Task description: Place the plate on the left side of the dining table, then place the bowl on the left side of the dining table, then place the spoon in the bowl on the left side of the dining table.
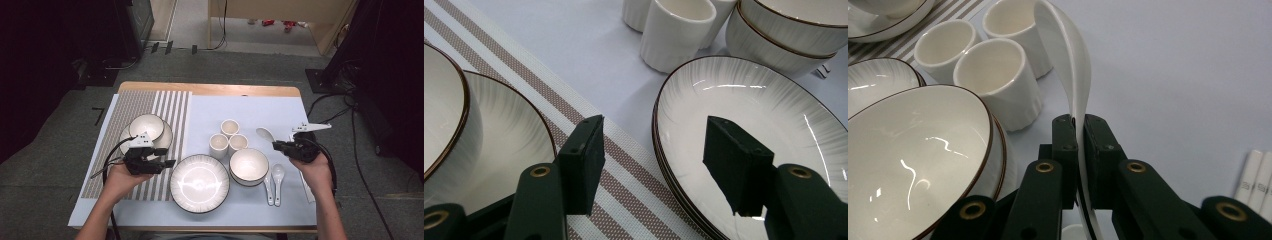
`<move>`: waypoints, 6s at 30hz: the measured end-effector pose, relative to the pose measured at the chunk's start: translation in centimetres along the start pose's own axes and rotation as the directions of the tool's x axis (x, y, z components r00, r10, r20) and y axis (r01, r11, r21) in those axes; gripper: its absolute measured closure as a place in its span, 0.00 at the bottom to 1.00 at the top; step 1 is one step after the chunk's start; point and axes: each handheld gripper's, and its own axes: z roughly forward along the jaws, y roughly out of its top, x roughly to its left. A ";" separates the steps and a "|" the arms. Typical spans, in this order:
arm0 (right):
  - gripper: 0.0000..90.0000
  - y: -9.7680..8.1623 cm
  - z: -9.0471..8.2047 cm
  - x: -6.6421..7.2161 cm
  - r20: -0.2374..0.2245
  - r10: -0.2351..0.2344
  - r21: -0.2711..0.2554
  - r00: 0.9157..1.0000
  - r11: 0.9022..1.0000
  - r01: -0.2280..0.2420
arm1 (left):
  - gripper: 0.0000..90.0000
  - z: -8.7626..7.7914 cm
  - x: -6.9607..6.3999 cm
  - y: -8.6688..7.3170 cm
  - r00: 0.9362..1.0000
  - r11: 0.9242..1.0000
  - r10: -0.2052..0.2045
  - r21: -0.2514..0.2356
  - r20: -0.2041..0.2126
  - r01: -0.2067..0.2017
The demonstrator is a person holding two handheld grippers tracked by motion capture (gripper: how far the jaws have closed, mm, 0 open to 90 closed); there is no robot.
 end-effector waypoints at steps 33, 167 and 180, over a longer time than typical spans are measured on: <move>0.94 1.1 0.0 2.0 -0.052 -0.053 -0.009 0.997 0.999 0.052 | 0.42 0.6 -0.3 0.4 1.000 0.999 0.030 -0.013 0.006 -0.030; 0.94 2.8 2.1 8.4 -0.248 -0.195 0.004 0.949 0.979 0.202 | 0.46 4.8 -3.5 4.8 0.990 0.997 0.079 -0.025 0.119 -0.076; 0.94 2.8 2.4 9.2 -0.266 -0.207 0.008 0.941 0.976 0.217 | 0.52 4.9 -4.1 4.9 0.986 0.996 0.084 -0.042 0.143 -0.078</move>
